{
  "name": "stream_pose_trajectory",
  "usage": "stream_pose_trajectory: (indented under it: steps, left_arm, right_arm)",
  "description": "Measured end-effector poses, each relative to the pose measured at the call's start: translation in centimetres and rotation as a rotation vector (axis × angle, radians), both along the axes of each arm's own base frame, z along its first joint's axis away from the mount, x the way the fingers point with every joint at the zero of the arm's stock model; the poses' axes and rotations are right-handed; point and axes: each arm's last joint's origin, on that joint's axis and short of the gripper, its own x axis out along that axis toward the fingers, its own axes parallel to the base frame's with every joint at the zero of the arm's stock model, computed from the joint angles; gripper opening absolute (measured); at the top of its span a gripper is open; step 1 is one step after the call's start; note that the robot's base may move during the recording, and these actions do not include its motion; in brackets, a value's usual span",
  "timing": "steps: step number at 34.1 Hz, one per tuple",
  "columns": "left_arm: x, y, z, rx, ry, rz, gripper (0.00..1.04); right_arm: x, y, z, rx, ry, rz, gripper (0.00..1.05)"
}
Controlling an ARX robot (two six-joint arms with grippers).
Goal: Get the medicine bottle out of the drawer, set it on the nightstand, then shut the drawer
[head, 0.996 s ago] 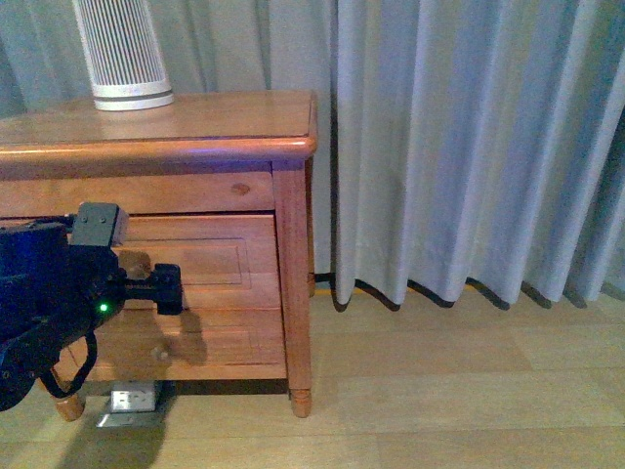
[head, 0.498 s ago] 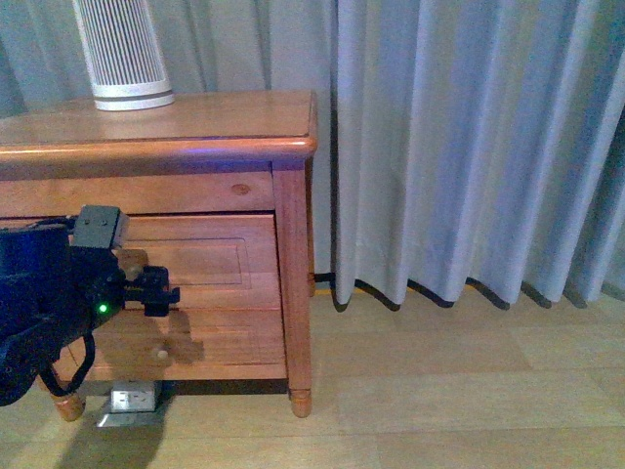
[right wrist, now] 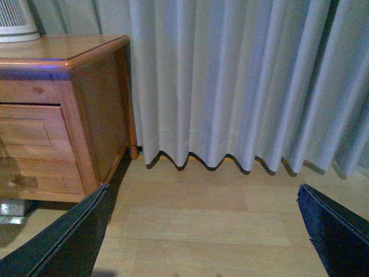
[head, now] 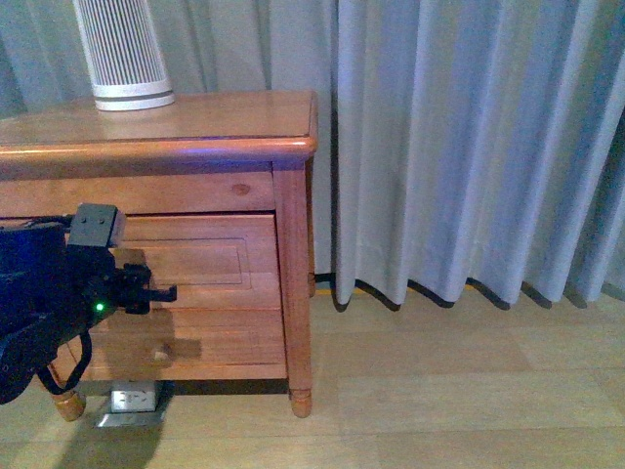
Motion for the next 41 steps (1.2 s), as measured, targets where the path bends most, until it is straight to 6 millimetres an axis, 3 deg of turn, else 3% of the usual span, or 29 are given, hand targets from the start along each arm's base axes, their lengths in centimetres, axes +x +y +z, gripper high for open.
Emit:
stream_pose_trajectory:
  steps: [7, 10, 14, 22, 38, 41]
  left_arm:
    - [-0.2, 0.0, 0.0, -0.001, -0.015, 0.001, 0.25]
    - [-1.1, 0.0, -0.5, 0.004, -0.024, 0.001, 0.24]
    - [-3.0, -0.3, -0.6, 0.017, -0.016, 0.008, 0.24]
    - [-10.0, -0.8, -0.3, 0.058, 0.051, -0.016, 0.24]
    - [-17.6, -1.8, 1.3, 0.082, 0.225, -0.036, 0.24]
    - [-18.0, -1.9, 1.7, 0.081, 0.238, -0.039, 0.24]
  right_arm:
    - [0.0, 0.0, 0.0, 0.000, 0.000, 0.000, 0.98]
    - [0.0, 0.0, 0.0, 0.000, 0.000, 0.000, 0.98]
    - [0.0, 0.0, 0.0, 0.000, 0.000, 0.000, 0.98]
    - [0.0, 0.0, 0.0, 0.000, 0.000, 0.000, 0.98]
    - [0.0, 0.0, 0.0, 0.000, 0.000, 0.000, 0.98]
    - [0.0, 0.0, 0.0, 0.000, 0.000, 0.000, 0.98]
